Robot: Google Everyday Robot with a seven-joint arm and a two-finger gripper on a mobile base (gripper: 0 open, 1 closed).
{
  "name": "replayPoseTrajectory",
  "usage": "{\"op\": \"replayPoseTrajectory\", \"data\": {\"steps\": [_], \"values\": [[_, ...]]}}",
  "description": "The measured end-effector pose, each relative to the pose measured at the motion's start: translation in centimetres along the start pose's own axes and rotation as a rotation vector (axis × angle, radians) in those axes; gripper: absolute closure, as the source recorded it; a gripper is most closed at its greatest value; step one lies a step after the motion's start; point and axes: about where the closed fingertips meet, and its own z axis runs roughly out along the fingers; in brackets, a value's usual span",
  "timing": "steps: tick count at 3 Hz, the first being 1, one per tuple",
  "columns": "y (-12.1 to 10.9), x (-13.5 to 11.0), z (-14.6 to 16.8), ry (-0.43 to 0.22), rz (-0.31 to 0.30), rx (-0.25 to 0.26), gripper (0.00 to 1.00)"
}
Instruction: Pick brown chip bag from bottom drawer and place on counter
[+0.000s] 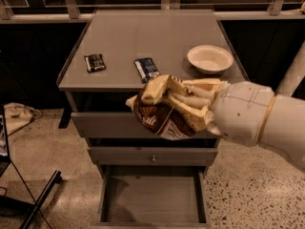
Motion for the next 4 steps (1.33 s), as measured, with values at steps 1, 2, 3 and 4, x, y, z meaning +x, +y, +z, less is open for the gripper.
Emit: {"op": "replayPoseTrajectory", "data": {"steps": [1,2,3,4], "values": [[-3.9,-2.7,1.5,-0.044,-0.031,0.052,1.0],[-7.4,-5.7,4.1,-0.096,-0.049,0.093,1.0],[-10.2,-8.5,6.1,-0.125,-0.062,0.16,1.0],[-12.9,-10.2,8.0,-0.125,-0.057,0.253,1.0]]}}
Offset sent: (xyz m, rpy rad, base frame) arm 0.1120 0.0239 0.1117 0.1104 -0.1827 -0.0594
